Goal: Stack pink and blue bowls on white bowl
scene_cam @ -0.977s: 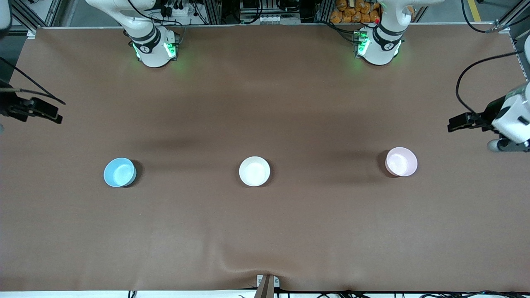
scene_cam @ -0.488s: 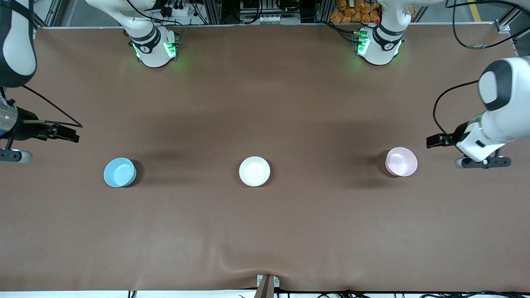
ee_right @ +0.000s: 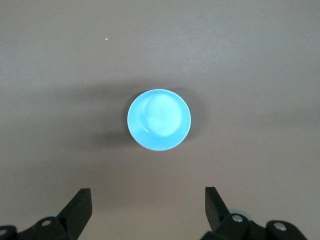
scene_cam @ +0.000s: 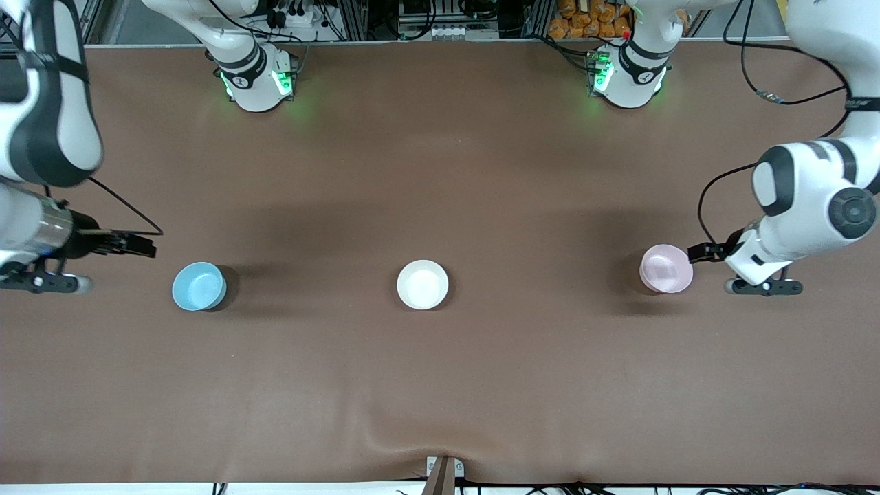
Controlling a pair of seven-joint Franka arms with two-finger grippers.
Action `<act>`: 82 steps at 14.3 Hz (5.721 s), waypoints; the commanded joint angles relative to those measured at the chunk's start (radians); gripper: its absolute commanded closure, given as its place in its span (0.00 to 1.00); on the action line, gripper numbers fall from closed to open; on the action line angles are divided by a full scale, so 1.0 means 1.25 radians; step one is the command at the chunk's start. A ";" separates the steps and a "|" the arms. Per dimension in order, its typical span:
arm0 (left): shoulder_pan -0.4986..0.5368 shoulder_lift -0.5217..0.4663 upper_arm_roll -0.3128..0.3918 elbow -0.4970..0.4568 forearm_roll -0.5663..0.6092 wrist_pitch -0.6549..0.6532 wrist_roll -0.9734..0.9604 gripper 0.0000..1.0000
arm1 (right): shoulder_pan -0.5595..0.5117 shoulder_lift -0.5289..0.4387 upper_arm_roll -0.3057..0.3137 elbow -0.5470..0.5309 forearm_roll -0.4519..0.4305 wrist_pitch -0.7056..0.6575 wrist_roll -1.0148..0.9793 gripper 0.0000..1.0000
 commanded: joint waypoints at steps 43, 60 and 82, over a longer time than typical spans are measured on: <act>-0.447 0.293 -0.108 0.553 -0.128 -0.130 -0.804 1.00 | 0.020 0.094 0.044 0.078 0.201 -0.045 0.041 1.00; -0.546 0.402 -0.109 0.561 -0.134 0.073 -0.826 1.00 | 0.277 0.116 0.045 0.039 0.369 0.074 0.489 1.00; -0.509 0.346 -0.099 0.543 -0.122 0.009 -0.820 0.00 | 0.356 0.165 0.044 0.029 0.370 0.175 0.486 1.00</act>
